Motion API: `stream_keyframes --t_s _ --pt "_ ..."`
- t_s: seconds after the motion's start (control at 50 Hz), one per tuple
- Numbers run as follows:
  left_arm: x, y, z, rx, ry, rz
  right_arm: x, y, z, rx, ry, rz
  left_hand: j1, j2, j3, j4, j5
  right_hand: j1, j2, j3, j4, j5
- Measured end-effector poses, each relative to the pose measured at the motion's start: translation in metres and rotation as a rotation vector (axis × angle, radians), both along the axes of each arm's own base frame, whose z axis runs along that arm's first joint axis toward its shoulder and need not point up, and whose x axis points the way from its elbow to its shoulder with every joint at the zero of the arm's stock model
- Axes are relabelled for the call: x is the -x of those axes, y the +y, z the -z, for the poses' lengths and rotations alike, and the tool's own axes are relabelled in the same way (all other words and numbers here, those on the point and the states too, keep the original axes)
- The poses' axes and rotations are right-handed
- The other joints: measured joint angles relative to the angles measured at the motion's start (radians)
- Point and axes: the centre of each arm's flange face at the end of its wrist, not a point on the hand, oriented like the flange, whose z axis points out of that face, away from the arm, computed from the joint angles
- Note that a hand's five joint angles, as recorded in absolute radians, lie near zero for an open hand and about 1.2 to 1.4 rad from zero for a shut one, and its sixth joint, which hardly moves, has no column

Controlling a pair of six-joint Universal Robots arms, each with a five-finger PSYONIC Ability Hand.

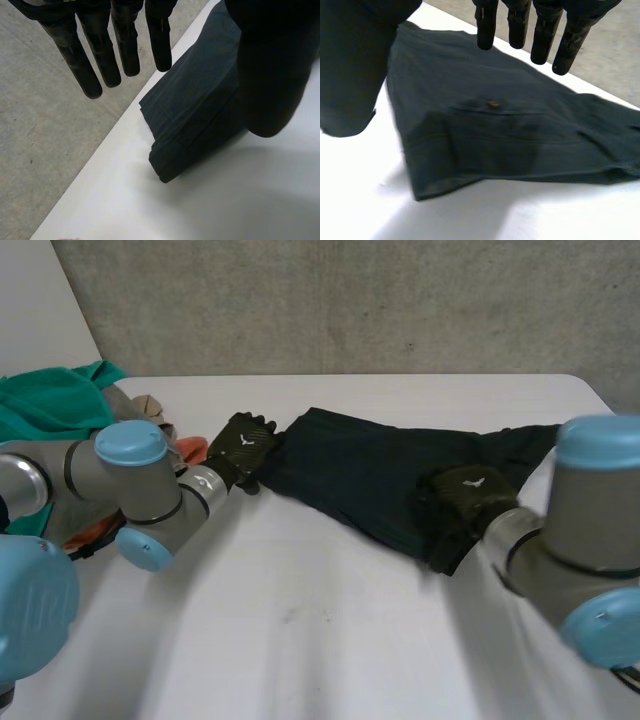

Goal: Fold the laundry.

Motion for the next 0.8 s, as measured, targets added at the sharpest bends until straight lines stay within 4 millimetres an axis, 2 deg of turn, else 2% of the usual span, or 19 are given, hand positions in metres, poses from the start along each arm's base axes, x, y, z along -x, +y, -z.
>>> stream_keyframes --t_s 0.04,0.08,0.1,0.16,0.24,0.28,0.3,0.32,0.36,0.38,0.42,0.44,0.5,0.6,0.66,0.72,0.74,0.76,0.8 --pt "0.001 -0.003 0.002 0.004 0.002 0.005 -0.008 0.002 0.013 0.002 -0.001 -0.015 0.029 0.028 0.023 0.027 0.025 0.0 0.0 0.0 0.0 0.0" --pt "0.002 -0.003 0.002 0.005 0.002 0.006 -0.01 0.002 0.015 0.002 0.0 -0.016 0.029 0.028 0.023 0.027 0.025 0.0 0.0 0.0 0.0 0.0" --pt "0.003 -0.007 0.005 0.01 0.005 0.008 -0.018 0.002 0.032 0.01 0.011 -0.021 0.197 0.177 0.174 0.178 0.169 0.0 0.003 0.002 0.0 0.0" --pt "0.004 -0.01 0.007 0.013 0.006 0.008 -0.023 0.0 0.042 0.02 0.023 -0.02 0.283 0.267 0.263 0.264 0.253 0.042 0.04 0.052 0.031 0.037" --pt "0.006 -0.013 0.012 0.016 0.006 0.007 -0.029 -0.005 0.055 0.043 0.046 -0.015 0.413 0.403 0.398 0.402 0.389 0.247 0.257 0.266 0.242 0.219" --pt "0.006 -0.015 0.014 0.015 0.006 0.007 -0.031 -0.007 0.058 0.058 0.057 -0.013 0.461 0.454 0.453 0.45 0.436 0.421 0.484 0.473 0.448 0.419" --pt "0.006 -0.015 0.015 0.014 0.005 0.007 -0.032 -0.009 0.059 0.064 0.061 -0.012 0.567 0.555 0.545 0.549 0.536 0.467 0.538 0.539 0.514 0.483" --pt "0.007 -0.015 0.017 0.01 0.004 0.007 -0.033 -0.01 0.06 0.076 0.069 -0.011 0.677 0.655 0.652 0.659 0.645 0.601 0.754 0.737 0.714 0.671" --pt "0.007 -0.015 0.018 0.009 0.003 0.007 -0.033 -0.012 0.06 0.088 0.076 -0.007 0.699 0.692 0.684 0.691 0.675 0.631 0.8 0.786 0.763 0.718" --pt "0.007 -0.015 0.019 0.009 0.003 0.005 -0.033 -0.015 0.059 0.103 0.085 -0.001 0.701 0.727 0.722 0.729 0.702 0.706 0.913 0.908 0.883 0.832" --pt "0.007 -0.015 0.019 0.009 0.003 0.005 -0.033 -0.015 0.059 0.103 0.085 -0.001 0.701 0.727 0.722 0.729 0.702 0.706 0.913 0.908 0.883 0.832" --pt "0.008 -0.015 0.019 0.01 0.001 -0.002 -0.031 -0.018 0.055 0.129 0.094 0.014 0.701 0.737 0.732 0.74 0.703 0.804 0.958 0.97 0.93 0.884" --pt "0.009 -0.014 0.016 0.02 0.002 -0.015 -0.03 -0.02 0.05 0.146 0.093 0.023 0.701 0.737 0.732 0.742 0.703 0.816 0.958 0.97 0.93 0.884" --pt "0.009 -0.012 -0.014 0.081 0.023 -0.068 -0.027 -0.022 0.005 0.255 0.066 0.04 0.701 0.737 0.732 0.743 0.703 0.843 0.958 0.97 0.93 0.91" --pt "0.008 -0.008 -0.04 0.129 0.046 -0.085 -0.026 -0.02 -0.017 0.317 0.071 0.032 0.701 0.737 0.732 0.743 0.703 0.847 0.958 0.97 0.93 0.913" --pt "0.005 0.003 -0.081 0.201 0.082 -0.093 -0.026 -0.018 -0.044 0.396 0.093 0.01 0.701 0.738 0.733 0.743 0.703 0.848 0.958 0.97 0.93 0.913" --pt "0.005 0.003 -0.081 0.201 0.082 -0.093 -0.026 -0.018 -0.044 0.396 0.093 0.01 0.701 0.738 0.733 0.743 0.703 0.848 0.958 0.97 0.93 0.913" --pt "0.003 0.011 -0.105 0.241 0.106 -0.092 -0.026 -0.015 -0.063 0.453 0.103 -0.007 0.701 0.738 0.734 0.743 0.703 0.848 0.958 0.97 0.93 0.913" --pt "0.001 0.021 -0.126 0.27 0.132 -0.09 -0.026 -0.011 -0.086 0.514 0.106 -0.027 0.701 0.739 0.734 0.743 0.703 0.848 0.958 0.97 0.93 0.913"
